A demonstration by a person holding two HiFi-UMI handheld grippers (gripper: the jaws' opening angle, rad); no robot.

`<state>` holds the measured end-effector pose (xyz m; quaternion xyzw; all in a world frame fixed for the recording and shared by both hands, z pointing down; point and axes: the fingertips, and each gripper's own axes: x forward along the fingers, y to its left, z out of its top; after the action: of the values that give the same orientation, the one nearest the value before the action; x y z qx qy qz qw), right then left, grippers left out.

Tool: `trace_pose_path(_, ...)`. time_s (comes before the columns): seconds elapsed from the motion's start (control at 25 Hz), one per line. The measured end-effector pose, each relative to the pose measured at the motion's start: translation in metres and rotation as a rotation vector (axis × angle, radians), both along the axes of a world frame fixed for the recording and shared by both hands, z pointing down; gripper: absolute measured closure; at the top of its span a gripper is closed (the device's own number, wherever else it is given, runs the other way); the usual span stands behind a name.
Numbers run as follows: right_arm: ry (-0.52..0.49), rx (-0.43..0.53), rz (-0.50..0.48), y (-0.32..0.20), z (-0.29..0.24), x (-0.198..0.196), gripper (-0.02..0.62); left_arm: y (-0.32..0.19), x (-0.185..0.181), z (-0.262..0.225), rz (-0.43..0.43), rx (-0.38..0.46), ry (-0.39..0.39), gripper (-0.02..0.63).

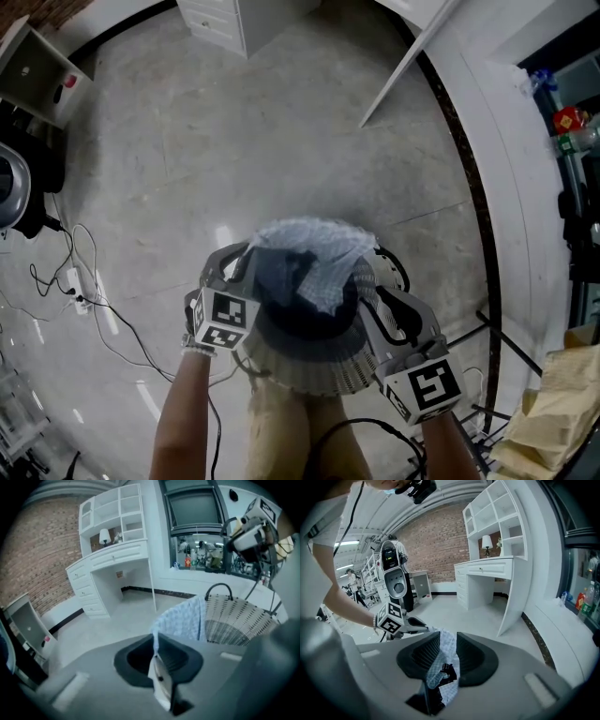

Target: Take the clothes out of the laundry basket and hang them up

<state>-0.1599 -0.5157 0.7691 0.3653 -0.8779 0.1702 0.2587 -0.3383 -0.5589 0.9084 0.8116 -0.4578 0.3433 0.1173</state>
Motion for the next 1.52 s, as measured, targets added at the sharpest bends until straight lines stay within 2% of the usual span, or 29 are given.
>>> trace_pose_path(0.2,-0.015,-0.009,0.028,0.003,-0.024,0.000,0.484,0.009,0.013,-0.067,0.049,0.082,0.041,0.586)
trace_pose_path(0.32,-0.014,-0.011,0.034,0.008,-0.045,0.001,0.489,0.018,0.027,-0.112,0.112,0.136,0.031,0.586)
trace_pose_path(0.68,-0.020,0.013,0.031,0.031,-0.119,0.016,0.489,0.036,0.069,-0.256,0.223,0.271,0.042,0.586)
trace_pose_path(0.92,-0.044,0.100,0.001,0.037,-0.186,0.021,0.488,0.052,0.101,-0.350,0.289,0.338,0.033,0.584)
trace_pose_path(1.2,-0.056,0.229,-0.057,0.032,-0.271,0.011,0.482,0.060,0.122,-0.449,0.344,0.445,0.030,0.584)
trace_pose_path(1.36,-0.063,0.273,-0.037,0.029,-0.311,0.016,0.479,0.061,0.128,-0.509,0.386,0.528,0.019,0.584)
trace_pose_path(1.52,-0.041,0.275,0.013,0.034,-0.326,0.040,0.465,0.058,0.129,-0.568,0.416,0.621,-0.007,0.584)
